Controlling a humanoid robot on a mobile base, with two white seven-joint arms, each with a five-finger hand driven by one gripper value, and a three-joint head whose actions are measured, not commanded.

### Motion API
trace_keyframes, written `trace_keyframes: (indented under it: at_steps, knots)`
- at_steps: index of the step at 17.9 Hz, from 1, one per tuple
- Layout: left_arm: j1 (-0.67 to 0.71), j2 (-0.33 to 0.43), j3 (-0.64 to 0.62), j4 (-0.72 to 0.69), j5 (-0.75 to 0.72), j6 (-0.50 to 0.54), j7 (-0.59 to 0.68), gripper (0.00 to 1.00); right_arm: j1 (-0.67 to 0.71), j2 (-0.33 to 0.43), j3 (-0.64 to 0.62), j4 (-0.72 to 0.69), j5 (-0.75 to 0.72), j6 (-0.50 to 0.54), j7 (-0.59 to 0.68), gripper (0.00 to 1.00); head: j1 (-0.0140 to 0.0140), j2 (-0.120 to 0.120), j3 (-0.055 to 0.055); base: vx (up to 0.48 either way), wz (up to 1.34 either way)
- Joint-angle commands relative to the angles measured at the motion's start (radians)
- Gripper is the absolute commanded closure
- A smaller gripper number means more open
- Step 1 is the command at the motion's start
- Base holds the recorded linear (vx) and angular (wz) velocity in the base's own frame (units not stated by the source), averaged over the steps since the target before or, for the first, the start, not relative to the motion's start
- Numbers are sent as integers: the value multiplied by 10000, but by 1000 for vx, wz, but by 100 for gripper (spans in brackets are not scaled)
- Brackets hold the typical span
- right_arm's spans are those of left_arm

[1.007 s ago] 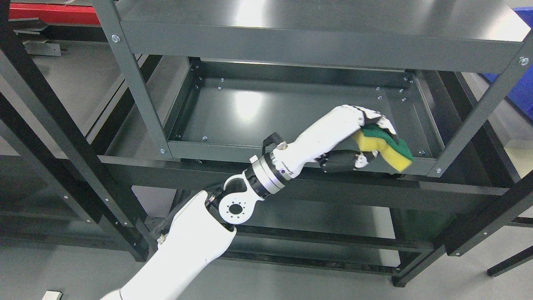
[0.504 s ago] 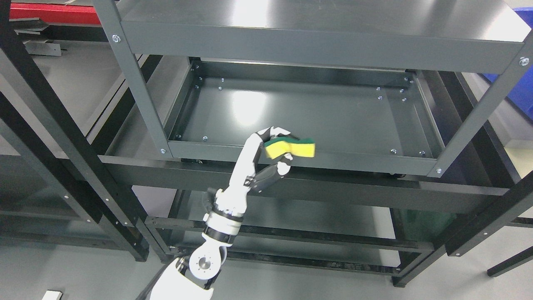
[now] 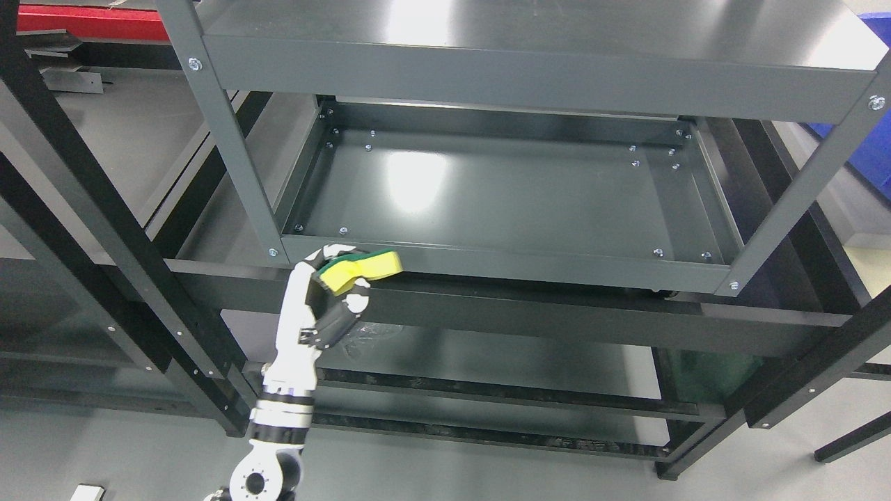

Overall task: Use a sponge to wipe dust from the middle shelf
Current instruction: 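Withdraw the left hand holding the sponge down out of the shelf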

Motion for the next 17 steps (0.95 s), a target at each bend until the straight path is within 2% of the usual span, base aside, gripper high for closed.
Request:
trace_keyframes:
  at_steps: [1,17]
  knots:
    - [600,546,2072,-630,431,8,-29,100,0,-175,0,-174,0,5,5,0,0,0,0,0,0]
    - [262,499,1627,-630,431,-99,-765,100,0,-175,0,-174,0,5,5,0,0,-1,0,0,0]
